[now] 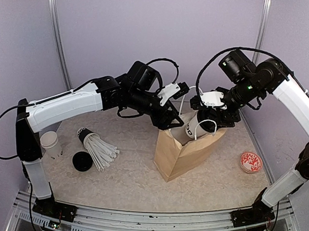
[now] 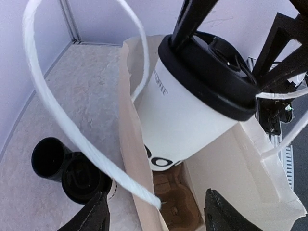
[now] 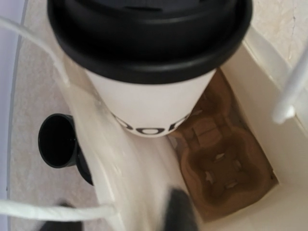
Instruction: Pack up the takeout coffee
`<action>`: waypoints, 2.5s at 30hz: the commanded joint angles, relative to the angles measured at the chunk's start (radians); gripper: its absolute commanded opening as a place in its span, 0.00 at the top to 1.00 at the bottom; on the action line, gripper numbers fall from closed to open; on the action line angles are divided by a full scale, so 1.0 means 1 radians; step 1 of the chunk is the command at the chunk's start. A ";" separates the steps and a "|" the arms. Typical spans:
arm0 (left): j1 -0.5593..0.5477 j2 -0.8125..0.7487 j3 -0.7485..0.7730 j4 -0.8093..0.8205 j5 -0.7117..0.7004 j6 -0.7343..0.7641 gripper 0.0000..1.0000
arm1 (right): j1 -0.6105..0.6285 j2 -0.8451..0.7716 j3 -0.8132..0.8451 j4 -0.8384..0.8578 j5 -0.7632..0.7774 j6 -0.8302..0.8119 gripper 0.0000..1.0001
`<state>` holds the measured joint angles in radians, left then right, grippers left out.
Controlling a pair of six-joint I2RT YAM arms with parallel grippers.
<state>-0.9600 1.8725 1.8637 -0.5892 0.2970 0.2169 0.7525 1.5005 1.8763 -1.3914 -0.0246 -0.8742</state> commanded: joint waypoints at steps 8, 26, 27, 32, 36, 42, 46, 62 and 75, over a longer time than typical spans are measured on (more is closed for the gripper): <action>-0.144 -0.348 -0.405 0.503 -0.075 -0.082 0.31 | 0.012 -0.017 0.029 0.013 -0.023 0.046 0.54; -0.220 -0.170 -0.485 0.779 -0.277 -0.021 0.44 | 0.013 -0.036 0.014 0.012 -0.035 0.086 0.54; -0.220 -0.165 -0.483 0.784 -0.277 -0.021 0.47 | 0.013 -0.037 0.011 0.013 -0.034 0.086 0.54; -0.217 -0.138 -0.464 0.798 -0.292 -0.007 0.51 | 0.013 -0.039 0.006 0.013 -0.034 0.089 0.54; -0.201 -0.129 -0.470 0.821 -0.355 0.003 0.43 | 0.013 -0.039 0.002 0.013 -0.034 0.094 0.54; -0.144 -0.121 -0.457 0.831 -0.248 -0.016 0.45 | 0.013 -0.040 -0.010 0.014 -0.025 0.095 0.55; -0.120 -0.092 -0.417 0.806 -0.110 -0.020 0.49 | 0.013 -0.043 -0.018 0.014 -0.020 0.096 0.55; -0.093 -0.073 -0.414 0.836 -0.014 -0.065 0.97 | -0.018 -0.045 -0.037 0.014 0.017 0.094 0.56; -0.192 -0.186 -0.585 0.936 -0.065 -0.062 1.00 | -0.035 -0.051 -0.099 0.012 0.043 0.098 0.56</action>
<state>-1.1149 1.7260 1.3167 0.2989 0.2543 0.1638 0.7235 1.4803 1.8004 -1.3647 0.0235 -0.7731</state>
